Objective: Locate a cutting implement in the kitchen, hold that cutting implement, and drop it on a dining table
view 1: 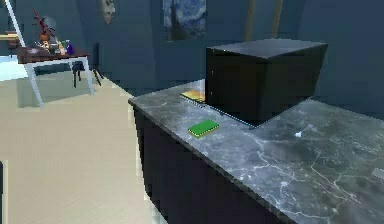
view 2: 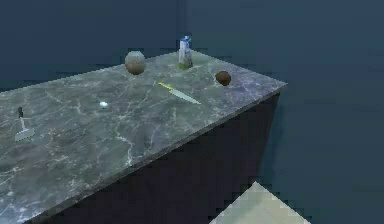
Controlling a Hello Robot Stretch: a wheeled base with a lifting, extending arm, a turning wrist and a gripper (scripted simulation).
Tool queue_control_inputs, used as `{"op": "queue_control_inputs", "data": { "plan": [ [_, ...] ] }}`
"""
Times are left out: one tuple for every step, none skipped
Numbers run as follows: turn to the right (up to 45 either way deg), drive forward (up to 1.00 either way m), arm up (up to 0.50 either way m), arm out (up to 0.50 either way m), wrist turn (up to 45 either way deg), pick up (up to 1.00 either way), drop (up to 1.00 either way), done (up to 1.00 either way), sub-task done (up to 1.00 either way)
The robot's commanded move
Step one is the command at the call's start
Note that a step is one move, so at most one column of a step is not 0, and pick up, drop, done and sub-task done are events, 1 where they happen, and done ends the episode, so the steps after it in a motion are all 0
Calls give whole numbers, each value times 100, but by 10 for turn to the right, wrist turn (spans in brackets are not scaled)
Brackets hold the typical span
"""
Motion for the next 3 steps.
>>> {"op": "queue_control_inputs", "data": {
  "plan": [
    [-30,0,0,0,0,0,0,0,0],
    [450,0,0,0,0,0,0,0,0],
    [450,0,0,0,0,0,0,0,0]
  ]
}}
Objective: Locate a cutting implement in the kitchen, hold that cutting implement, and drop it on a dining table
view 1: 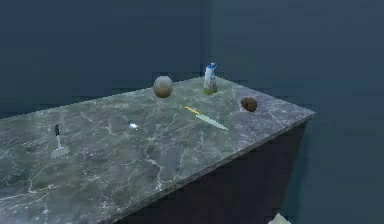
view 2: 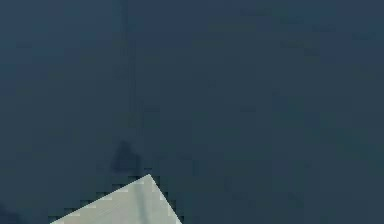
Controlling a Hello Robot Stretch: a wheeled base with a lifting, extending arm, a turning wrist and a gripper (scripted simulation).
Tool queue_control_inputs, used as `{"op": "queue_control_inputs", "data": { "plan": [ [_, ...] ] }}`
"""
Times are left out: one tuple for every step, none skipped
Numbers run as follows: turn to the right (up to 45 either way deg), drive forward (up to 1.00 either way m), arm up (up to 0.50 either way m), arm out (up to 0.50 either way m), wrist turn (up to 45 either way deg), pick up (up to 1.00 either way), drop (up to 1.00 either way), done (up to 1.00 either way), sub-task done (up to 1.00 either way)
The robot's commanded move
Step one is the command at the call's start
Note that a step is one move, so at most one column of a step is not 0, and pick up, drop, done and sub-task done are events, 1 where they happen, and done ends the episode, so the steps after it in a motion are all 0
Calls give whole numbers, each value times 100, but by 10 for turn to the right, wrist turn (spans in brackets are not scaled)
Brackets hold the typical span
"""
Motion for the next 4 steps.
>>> {"op": "queue_control_inputs", "data": {
  "plan": [
    [150,0,0,0,0,0,0,0,0],
    [0,35,0,0,0,0,0,0,0],
    [-450,0,0,0,0,0,0,0,0],
    [-450,0,0,0,0,0,0,0,0]
  ]
}}
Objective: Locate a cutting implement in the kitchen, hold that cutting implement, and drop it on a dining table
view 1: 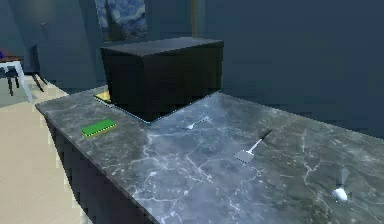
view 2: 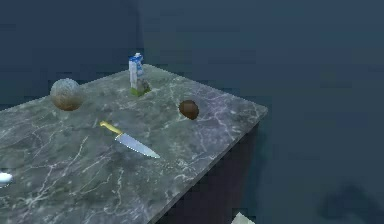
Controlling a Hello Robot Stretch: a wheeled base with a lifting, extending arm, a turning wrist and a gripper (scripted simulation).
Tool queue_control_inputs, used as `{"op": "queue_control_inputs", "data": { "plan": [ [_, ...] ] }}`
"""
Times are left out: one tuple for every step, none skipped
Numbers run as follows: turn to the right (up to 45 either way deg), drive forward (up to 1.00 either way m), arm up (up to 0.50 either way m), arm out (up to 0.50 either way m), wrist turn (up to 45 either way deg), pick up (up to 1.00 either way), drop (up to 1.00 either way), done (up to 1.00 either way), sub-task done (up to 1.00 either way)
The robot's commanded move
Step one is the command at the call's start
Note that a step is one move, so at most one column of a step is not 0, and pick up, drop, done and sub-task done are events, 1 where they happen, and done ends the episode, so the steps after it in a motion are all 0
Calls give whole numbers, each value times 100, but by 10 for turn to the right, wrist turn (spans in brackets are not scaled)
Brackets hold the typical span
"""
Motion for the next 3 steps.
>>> {"op": "queue_control_inputs", "data": {
  "plan": [
    [-150,0,0,0,0,0,0,0,0],
    [0,0,50,0,0,0,0,0,0],
    [0,0,38,0,0,0,0,0,0]
  ]
}}
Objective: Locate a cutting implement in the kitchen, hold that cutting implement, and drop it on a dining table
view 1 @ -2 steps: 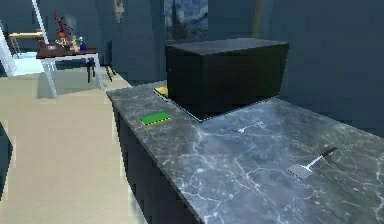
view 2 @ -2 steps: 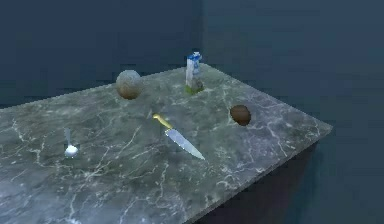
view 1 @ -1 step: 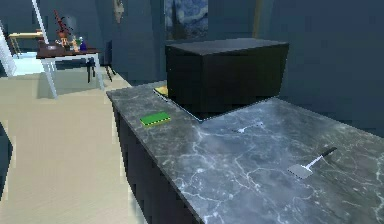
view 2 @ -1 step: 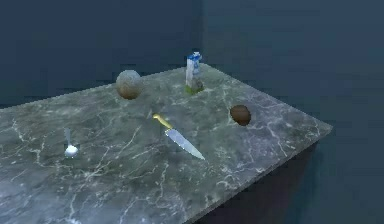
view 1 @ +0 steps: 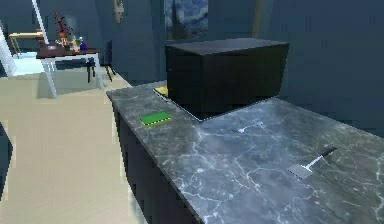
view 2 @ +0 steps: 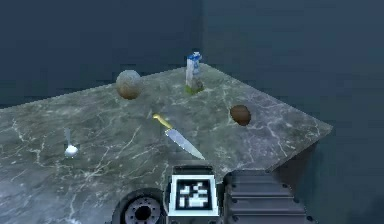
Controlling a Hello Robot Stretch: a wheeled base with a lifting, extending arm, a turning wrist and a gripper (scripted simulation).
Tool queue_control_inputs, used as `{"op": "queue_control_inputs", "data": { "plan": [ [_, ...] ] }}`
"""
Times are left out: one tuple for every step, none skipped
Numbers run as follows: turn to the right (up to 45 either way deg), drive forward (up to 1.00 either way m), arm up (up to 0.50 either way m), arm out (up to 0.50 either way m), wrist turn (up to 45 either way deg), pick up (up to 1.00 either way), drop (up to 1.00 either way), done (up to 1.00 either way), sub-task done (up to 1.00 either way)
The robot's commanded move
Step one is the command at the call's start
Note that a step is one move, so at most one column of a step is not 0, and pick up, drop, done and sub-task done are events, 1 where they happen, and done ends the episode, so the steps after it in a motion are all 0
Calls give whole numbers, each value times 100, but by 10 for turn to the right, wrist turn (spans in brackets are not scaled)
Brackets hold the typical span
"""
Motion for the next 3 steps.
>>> {"op": "queue_control_inputs", "data": {
  "plan": [
    [0,0,0,20,0,0,0,0,0],
    [0,0,0,0,450,0,0,0,0],
    [0,0,0,0,450,0,0,0,0]
  ]
}}
